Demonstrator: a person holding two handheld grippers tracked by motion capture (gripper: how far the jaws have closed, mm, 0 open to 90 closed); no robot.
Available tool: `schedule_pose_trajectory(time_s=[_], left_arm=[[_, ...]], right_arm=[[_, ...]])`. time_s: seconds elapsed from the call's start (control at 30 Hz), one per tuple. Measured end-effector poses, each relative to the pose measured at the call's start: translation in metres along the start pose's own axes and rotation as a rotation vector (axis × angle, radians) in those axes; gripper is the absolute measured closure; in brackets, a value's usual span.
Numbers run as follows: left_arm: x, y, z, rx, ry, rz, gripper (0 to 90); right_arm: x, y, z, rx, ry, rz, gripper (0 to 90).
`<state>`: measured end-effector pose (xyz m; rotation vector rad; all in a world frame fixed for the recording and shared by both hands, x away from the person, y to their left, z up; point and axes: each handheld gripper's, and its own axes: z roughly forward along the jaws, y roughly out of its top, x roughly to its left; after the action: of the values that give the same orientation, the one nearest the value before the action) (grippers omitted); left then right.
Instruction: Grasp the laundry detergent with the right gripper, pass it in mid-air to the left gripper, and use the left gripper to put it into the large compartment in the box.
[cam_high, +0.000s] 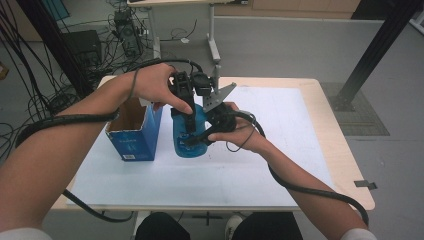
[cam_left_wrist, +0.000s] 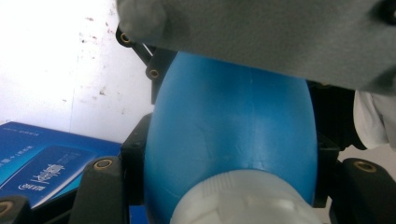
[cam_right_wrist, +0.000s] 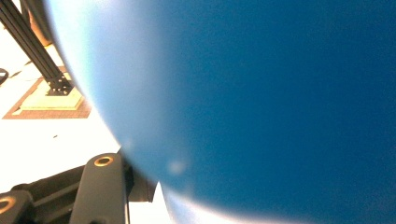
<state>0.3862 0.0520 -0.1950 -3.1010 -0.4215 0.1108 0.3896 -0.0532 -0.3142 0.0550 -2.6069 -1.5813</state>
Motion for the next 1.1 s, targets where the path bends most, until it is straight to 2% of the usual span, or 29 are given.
schedule_pose_trajectory(time_s=[0.03, 0.13, 0.3, 0.43, 0.6, 0.7, 0.87, 0.9, 0.97, 1.0, 1.1], left_arm=[[0.000, 0.000, 0.000, 0.000, -0.001, 0.001, 37.9], [0.000, 0.001, 0.000, -0.001, -0.001, 0.000, 37.8], [0.001, 0.000, -0.001, 0.004, -0.006, -0.006, 37.8], [0.003, -0.001, -0.001, 0.003, 0.001, -0.020, 37.8], [0.005, -0.003, -0.002, 0.002, 0.002, -0.042, 37.7], [0.007, -0.004, -0.004, 0.004, 0.007, -0.047, 37.7], [0.010, -0.006, -0.008, 0.001, 0.020, -0.072, 37.7], [0.011, -0.006, -0.010, -0.001, 0.021, -0.079, 37.7], [0.012, -0.007, -0.011, -0.003, 0.019, -0.090, 37.7], [0.012, -0.007, -0.012, -0.004, 0.018, -0.100, 37.7], [0.015, -0.008, -0.016, -0.005, -0.002, -0.133, 37.7]], right_arm=[[0.001, 0.000, 0.000, -0.007, 0.009, 0.015, 37.6], [0.000, -0.001, 0.000, -0.006, -0.004, 0.000, 36.7], [0.000, -0.003, -0.005, -0.006, 0.001, 0.063, 27.8], [-0.001, -0.005, -0.009, 0.004, 0.005, 0.091, 20.1], [-0.002, -0.009, -0.014, 0.040, -0.031, 0.099, 13.3], [-0.002, -0.012, -0.022, 0.085, -0.063, 0.123, 7.1], [-0.003, -0.017, -0.031, 0.118, -0.084, 0.156, 1.9], [-0.002, -0.020, -0.036, 0.161, -0.112, 0.159, 0.5], [-0.002, -0.022, -0.039, 0.178, -0.122, 0.165, 0.4], [-0.002, -0.026, -0.044, 0.214, -0.141, 0.179, 0.4], [-0.002, -0.032, -0.054, 0.268, -0.170, 0.197, 0.4]])
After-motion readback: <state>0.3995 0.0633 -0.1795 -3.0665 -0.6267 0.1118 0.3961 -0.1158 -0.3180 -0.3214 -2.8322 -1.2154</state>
